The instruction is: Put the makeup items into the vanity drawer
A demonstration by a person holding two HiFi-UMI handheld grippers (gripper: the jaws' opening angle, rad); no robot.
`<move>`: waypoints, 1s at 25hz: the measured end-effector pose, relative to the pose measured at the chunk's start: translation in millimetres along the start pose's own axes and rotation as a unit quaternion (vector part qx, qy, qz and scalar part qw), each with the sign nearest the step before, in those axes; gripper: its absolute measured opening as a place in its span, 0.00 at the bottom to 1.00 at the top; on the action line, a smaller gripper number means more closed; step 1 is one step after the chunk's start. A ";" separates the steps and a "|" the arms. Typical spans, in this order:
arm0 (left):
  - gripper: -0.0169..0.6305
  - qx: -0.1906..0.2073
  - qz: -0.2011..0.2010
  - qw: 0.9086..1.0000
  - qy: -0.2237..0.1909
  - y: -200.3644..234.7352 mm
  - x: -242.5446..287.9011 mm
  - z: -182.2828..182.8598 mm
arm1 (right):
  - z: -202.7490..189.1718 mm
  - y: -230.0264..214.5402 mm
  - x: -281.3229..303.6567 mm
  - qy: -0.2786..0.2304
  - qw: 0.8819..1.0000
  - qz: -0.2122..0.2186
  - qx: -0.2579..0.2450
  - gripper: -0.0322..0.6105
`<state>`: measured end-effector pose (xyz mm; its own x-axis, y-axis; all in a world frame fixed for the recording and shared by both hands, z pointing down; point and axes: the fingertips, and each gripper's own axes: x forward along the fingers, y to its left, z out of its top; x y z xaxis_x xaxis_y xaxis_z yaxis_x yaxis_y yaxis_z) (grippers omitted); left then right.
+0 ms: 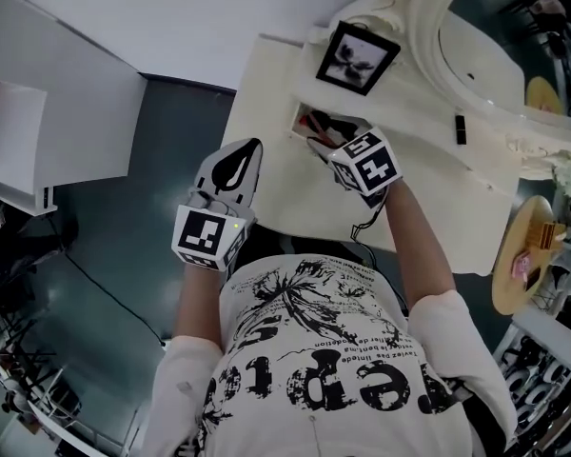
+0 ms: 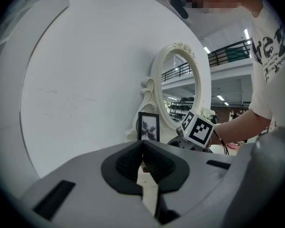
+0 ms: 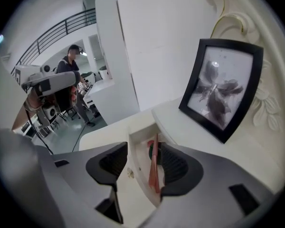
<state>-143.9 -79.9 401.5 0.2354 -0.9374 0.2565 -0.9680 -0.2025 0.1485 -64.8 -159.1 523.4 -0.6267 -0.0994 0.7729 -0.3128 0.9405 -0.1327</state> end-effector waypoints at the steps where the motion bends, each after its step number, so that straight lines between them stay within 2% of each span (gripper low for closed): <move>1: 0.05 0.002 -0.004 1.000 -0.001 -0.7 2.1 1.8 | 0.9 -0.3 -4.5 -0.006 1.000 -0.004 -0.001 0.42; 4: 0.05 0.016 -0.023 1.000 -0.006 -5.4 11.4 11.4 | 6.9 -4.3 -22.7 -0.035 0.999 -0.021 0.014 0.40; 10: 0.05 0.041 -0.066 0.997 -0.020 -26.2 24.8 34.6 | 21.1 -10.8 -76.6 -0.122 0.989 -0.077 0.044 0.27; 14: 0.05 0.067 -0.097 0.993 -0.023 -42.6 30.0 49.4 | 34.6 -14.2 -123.9 -0.204 0.969 -0.129 0.051 0.16; 18: 0.05 0.090 -0.125 0.987 -0.035 -54.7 35.5 66.6 | 39.5 -21.0 -169.9 -0.269 0.942 -0.188 0.067 0.08; 25: 0.05 0.108 -0.165 0.979 -0.051 -78.9 28.8 93.5 | 40.0 -10.0 -225.8 -0.335 0.908 -0.245 0.050 0.07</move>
<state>-69.0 -117.4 307.8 0.5392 -0.8319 0.1311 -0.8391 -0.5440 -0.0005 51.3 -159.1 325.4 -0.6783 -0.7050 0.2069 -0.7135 0.6993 0.0437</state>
